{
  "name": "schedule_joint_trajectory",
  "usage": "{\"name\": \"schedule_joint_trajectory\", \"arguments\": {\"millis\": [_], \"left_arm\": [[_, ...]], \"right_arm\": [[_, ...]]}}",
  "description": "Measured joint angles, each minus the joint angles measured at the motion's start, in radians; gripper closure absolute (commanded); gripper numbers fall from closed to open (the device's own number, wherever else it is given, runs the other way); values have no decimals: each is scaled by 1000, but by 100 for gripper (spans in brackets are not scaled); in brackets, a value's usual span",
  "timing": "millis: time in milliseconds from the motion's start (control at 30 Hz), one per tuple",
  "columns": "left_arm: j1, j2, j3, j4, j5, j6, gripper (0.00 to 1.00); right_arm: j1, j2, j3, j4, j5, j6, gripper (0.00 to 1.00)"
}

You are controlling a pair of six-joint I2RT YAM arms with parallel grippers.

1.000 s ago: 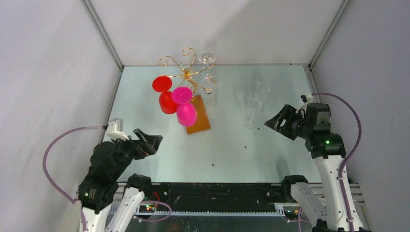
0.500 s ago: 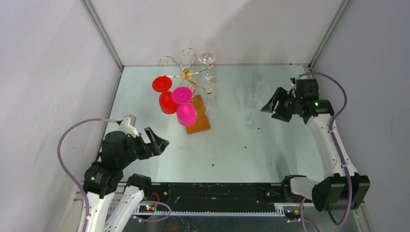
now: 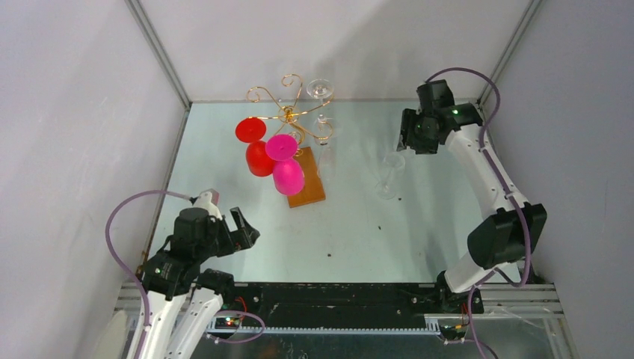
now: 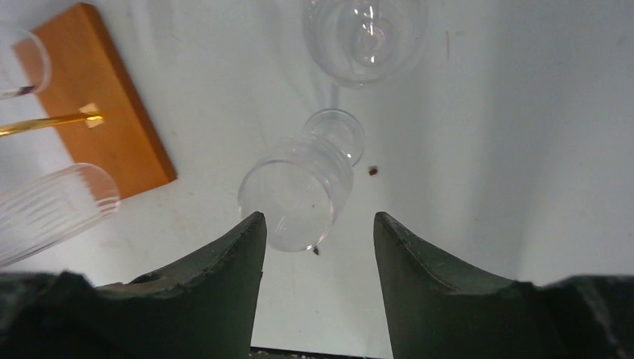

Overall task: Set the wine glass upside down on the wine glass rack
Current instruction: Pick up the wine glass at the center of the board.

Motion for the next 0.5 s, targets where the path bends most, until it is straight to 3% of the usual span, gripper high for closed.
{"name": "schedule_joint_trajectory", "arguments": {"millis": [300, 500], "left_arm": [[5, -10, -28, 2, 0, 18, 0], [14, -22, -28, 2, 5, 26, 0]], "right_arm": [[26, 90, 49, -77, 53, -43, 60], [29, 130, 54, -92, 53, -53, 64]]}}
